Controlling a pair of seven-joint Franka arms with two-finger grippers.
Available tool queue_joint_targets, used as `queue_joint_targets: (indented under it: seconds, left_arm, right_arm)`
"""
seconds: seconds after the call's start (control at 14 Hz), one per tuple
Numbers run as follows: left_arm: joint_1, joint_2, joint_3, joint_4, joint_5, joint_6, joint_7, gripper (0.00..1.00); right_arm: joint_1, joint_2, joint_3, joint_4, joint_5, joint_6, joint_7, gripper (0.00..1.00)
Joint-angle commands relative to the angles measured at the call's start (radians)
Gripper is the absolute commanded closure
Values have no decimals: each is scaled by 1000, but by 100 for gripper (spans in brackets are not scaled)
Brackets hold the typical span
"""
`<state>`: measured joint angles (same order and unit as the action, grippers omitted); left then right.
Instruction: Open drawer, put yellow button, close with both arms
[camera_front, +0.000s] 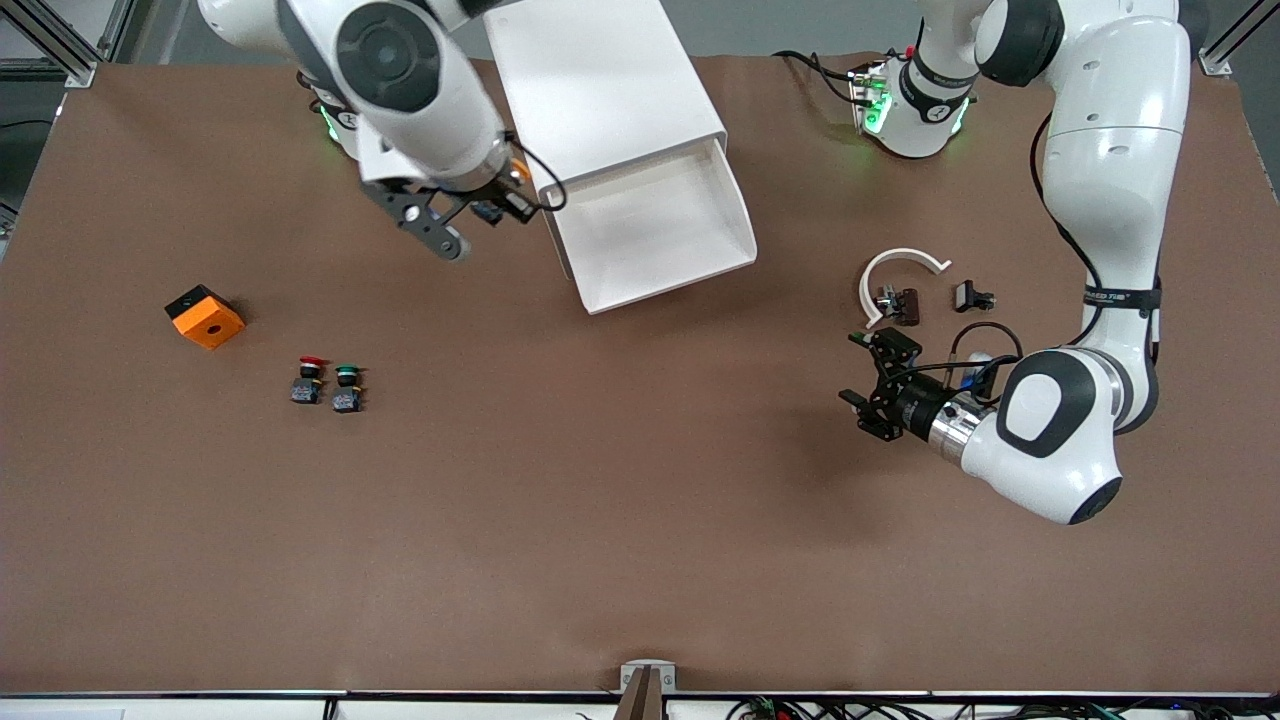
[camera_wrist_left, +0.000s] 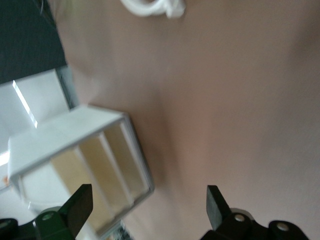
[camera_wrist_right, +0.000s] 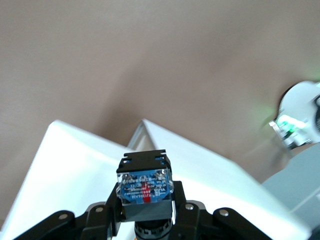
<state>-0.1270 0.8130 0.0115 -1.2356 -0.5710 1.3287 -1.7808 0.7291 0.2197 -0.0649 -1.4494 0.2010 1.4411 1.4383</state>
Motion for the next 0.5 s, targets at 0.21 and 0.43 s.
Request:
queue_joint_targets:
  seconds: [0.21,0.43]
  left_arm:
    - [-39,-48,-1,-2,299,12,177,0]
    - [-86,-61,-2,-2,387,79,208,0]
  right_arm:
    - [121,90,-16,20,23,221,350,79]
    - [153,131,-16,18,25,281,402,79]
